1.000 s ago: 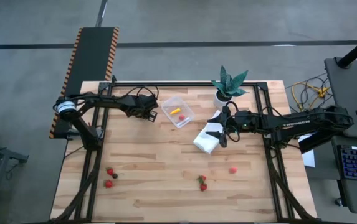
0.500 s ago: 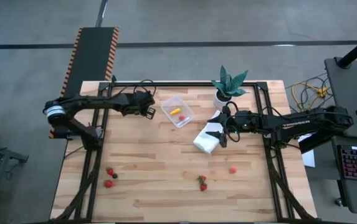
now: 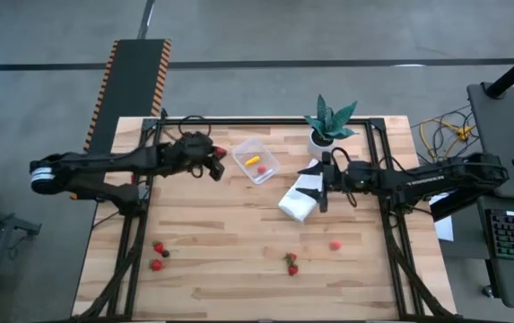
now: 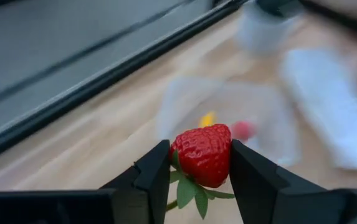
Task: Pick and placing Produce into tupperware
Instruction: Put the strawberry into the transparent bin
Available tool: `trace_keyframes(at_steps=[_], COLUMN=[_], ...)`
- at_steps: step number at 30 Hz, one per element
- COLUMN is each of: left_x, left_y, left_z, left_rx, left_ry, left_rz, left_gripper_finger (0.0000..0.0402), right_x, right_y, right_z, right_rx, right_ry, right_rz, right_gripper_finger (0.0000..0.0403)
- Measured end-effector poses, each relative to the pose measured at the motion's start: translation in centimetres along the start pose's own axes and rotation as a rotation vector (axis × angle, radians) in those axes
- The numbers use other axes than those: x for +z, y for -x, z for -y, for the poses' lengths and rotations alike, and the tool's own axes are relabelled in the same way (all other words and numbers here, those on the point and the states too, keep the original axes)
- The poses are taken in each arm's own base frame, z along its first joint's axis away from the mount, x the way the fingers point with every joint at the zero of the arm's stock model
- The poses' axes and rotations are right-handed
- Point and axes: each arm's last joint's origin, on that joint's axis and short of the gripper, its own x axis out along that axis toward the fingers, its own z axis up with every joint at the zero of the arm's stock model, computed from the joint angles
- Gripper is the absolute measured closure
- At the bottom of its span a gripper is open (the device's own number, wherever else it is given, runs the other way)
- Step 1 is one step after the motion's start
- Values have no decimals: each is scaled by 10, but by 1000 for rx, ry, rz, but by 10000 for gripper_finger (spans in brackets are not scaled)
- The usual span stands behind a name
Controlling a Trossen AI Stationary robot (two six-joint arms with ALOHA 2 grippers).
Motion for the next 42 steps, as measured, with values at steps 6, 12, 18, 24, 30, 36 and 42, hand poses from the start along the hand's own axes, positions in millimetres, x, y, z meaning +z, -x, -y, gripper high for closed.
trace_keyframes(at_steps=[6,12,18,24,30,36,42], left_x=[3,3,0,-1,-2,-8,-13], left_y=[10,10,3,-7,-18,-33,-44], left_z=[15,21,26,37,48,55,60], left_rx=[-364,-585,-672,-785,-912,-994,-1075], left_ry=[-26,-29,-37,-52,-30,4,55], left_rz=[222,375,409,457,539,590,615], left_gripper_finger=[279,279,279,279,279,279,279], right_x=[-3,4,18,28,28,31,40], right_y=[7,10,8,7,5,-12,-34], right_z=[-2,-11,-21,-26,-30,-33,-38], right_rx=[22,53,84,97,112,108,95], right_ry=[49,146,219,257,268,296,385], right_rz=[138,226,278,311,308,281,273], right_gripper_finger=[143,150,156,154,156,153,126])
